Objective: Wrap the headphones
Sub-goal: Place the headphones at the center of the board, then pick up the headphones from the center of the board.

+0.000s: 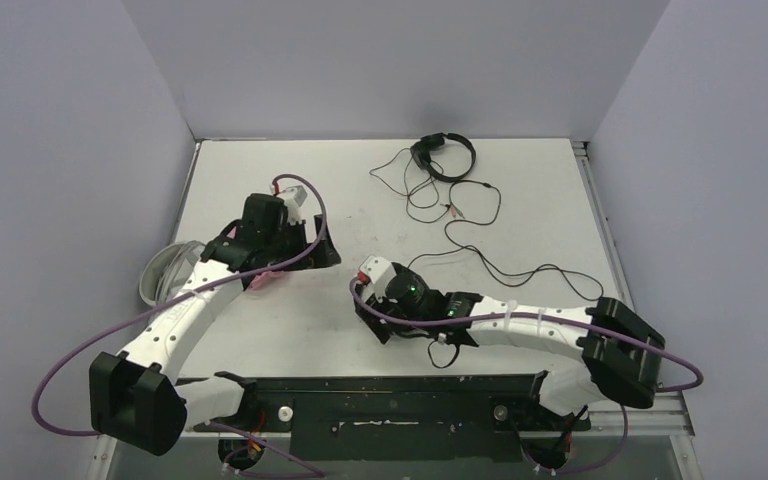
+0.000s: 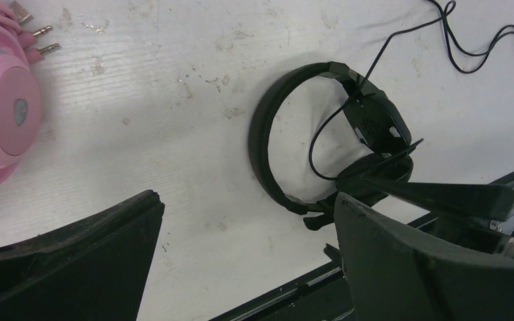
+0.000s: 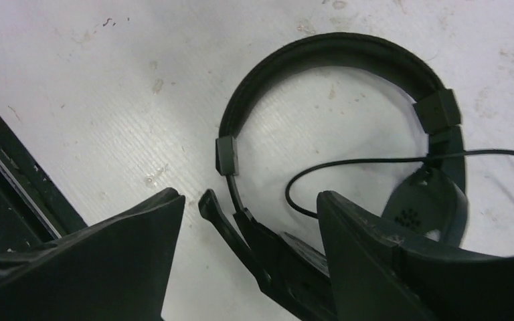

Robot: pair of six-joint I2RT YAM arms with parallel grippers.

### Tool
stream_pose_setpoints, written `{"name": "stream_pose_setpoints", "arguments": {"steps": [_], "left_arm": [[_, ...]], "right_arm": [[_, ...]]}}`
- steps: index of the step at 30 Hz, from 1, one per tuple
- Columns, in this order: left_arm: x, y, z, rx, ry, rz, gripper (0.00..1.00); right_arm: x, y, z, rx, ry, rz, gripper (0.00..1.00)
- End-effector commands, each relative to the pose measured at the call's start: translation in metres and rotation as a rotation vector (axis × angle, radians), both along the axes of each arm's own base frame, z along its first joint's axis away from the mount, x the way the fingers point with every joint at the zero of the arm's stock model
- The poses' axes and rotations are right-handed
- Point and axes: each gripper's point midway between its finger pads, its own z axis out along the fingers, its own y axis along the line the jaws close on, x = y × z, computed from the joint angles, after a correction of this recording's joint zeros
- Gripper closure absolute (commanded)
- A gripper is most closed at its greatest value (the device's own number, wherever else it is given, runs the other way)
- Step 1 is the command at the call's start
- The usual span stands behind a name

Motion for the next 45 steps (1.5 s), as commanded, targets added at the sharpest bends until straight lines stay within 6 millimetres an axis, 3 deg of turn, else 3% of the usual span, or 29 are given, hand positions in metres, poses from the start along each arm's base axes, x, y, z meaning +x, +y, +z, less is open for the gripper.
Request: {"name": "stream_pose_setpoints", "arguments": {"steps": [1, 7, 10, 16, 26, 29, 33, 37, 45], "left_arm": [[0.002, -0.021, 0.000, -0.010, -0.056, -0.073, 0.03], [-0.003, -0.054, -0.019, 0.054, -0.067, -0.103, 0.03], [0.003, -0.059, -0.033, 0.066, -0.063, -0.078, 0.05], [0.004, -0.070, -0.053, 0.129, -0.040, -0.109, 0.07], [0.002, -0.067, -0.062, 0.164, -0.031, -0.101, 0.06], [0.001, -0.067, -0.063, 0.158, -0.025, -0.099, 0.06], [0.000, -0.068, -0.065, 0.159, -0.019, -0.105, 0.06], [0.002, -0.071, -0.070, 0.167, -0.003, -0.122, 0.06], [0.001, -0.087, -0.081, 0.166, 0.035, -0.170, 0.06]], "right_arm": [[0.030, -0.008, 0.068, 0.214, -0.107, -0.153, 0.23], [0.051, -0.082, 0.075, 0.201, -0.003, -0.509, 0.01], [0.046, -0.100, 0.066, 0.184, 0.058, -0.599, 0.00], [0.047, -0.099, 0.050, 0.145, 0.082, -0.597, 0.02], [0.080, -0.090, 0.020, -0.022, 0.109, -0.554, 0.29], [0.089, -0.091, 0.012, 0.004, 0.127, -0.533, 0.32], [0.090, -0.090, 0.000, 0.012, 0.150, -0.475, 0.34], [0.089, -0.091, -0.014, -0.013, 0.164, -0.460, 0.48], [0.081, -0.094, -0.019, 0.066, 0.159, -0.438, 0.57]]}}
